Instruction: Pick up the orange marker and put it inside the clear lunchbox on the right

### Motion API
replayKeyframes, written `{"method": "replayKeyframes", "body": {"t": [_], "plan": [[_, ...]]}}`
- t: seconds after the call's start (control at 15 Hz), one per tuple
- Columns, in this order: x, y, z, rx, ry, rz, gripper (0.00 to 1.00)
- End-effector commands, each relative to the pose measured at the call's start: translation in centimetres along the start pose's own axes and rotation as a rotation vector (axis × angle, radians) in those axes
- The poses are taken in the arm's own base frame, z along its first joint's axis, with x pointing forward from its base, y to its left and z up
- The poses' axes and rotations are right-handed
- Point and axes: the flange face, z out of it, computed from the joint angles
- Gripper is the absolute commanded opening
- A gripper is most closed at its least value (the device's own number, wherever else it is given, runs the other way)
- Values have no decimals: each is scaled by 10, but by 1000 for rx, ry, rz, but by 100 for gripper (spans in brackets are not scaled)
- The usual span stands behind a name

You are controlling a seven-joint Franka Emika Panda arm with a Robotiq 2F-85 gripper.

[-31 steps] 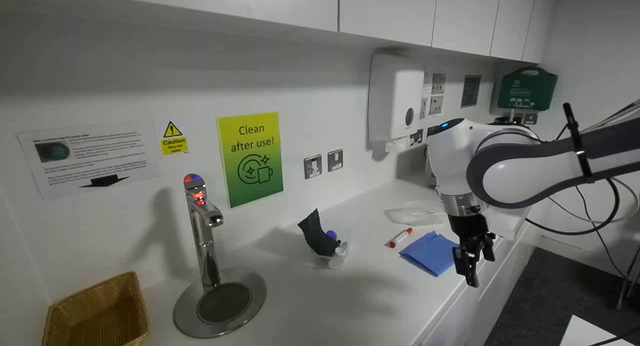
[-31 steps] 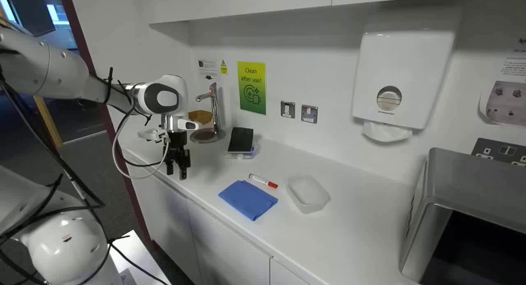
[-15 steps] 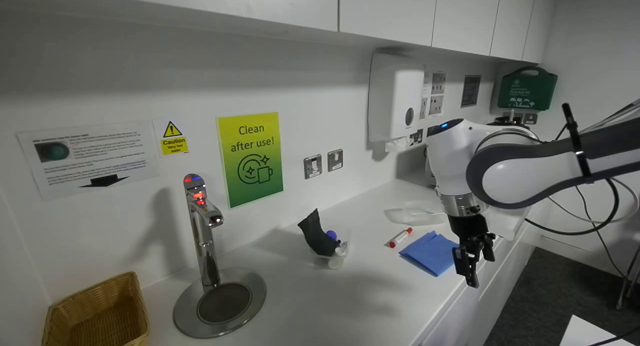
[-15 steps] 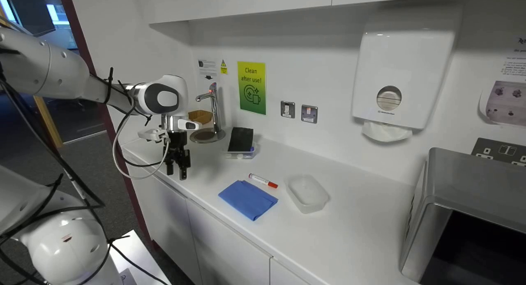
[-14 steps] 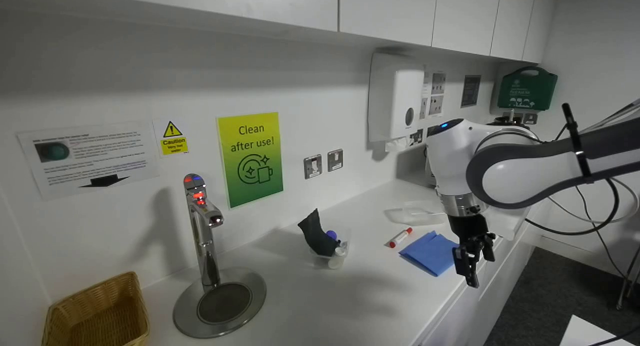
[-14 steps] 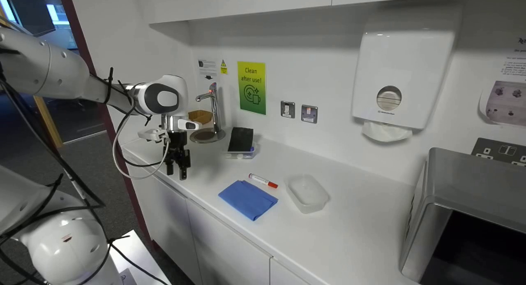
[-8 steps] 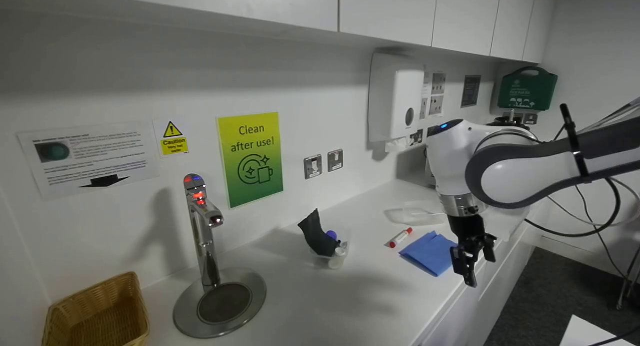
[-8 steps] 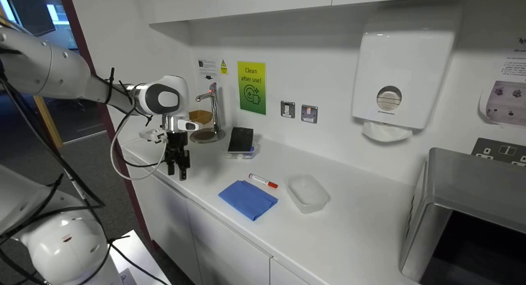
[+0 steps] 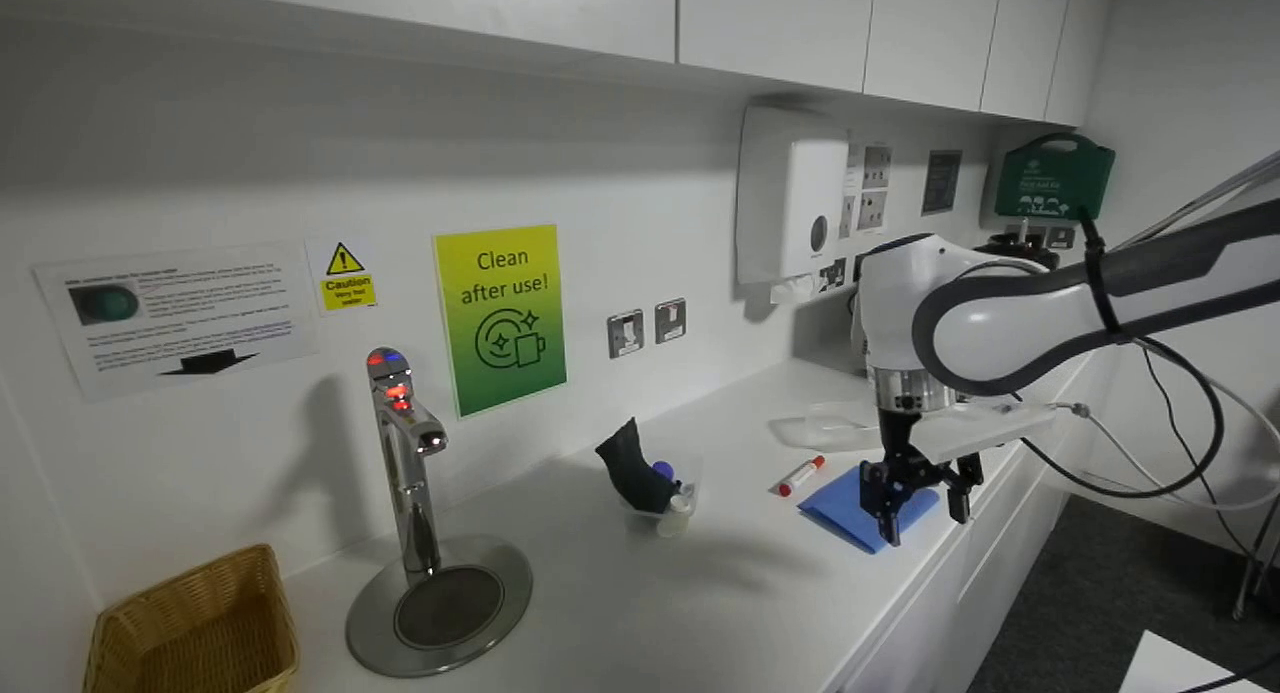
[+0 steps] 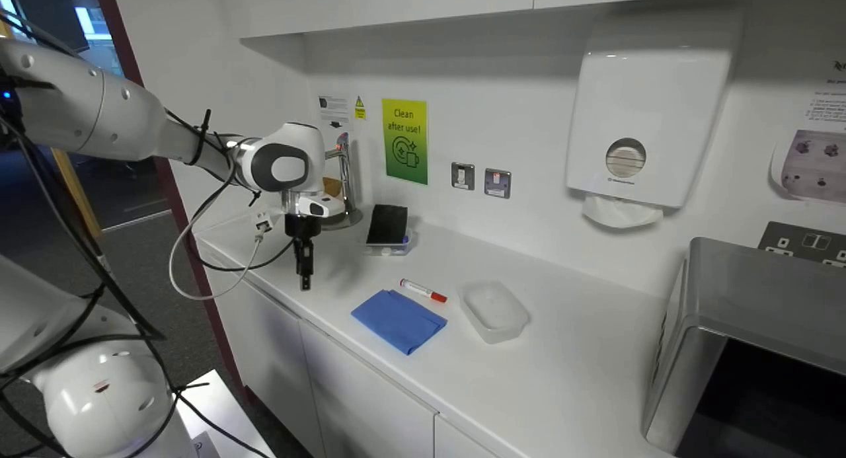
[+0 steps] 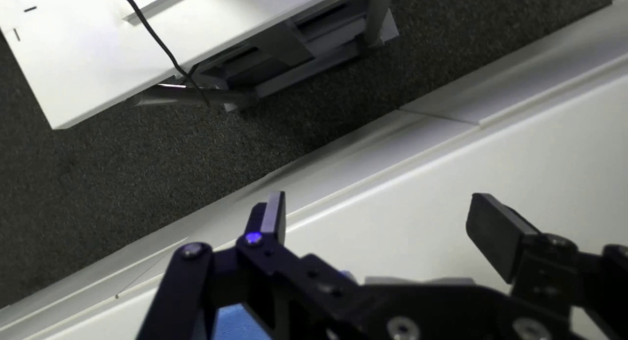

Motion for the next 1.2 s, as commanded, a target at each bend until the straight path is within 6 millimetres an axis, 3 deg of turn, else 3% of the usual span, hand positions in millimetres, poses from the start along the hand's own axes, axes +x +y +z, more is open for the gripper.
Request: {"method": "replayKeyframes", "body": {"t": [0.0, 0.47, 0.53, 0.73, 1.13], "plan": [[32, 18, -6, 93, 25, 174, 100], [94, 52, -6, 225, 100, 511, 100], [79, 48, -1, 184, 96, 422, 100], [90, 52, 1, 196, 93, 480, 100], [91, 52, 0, 199, 94, 486, 100]]}}
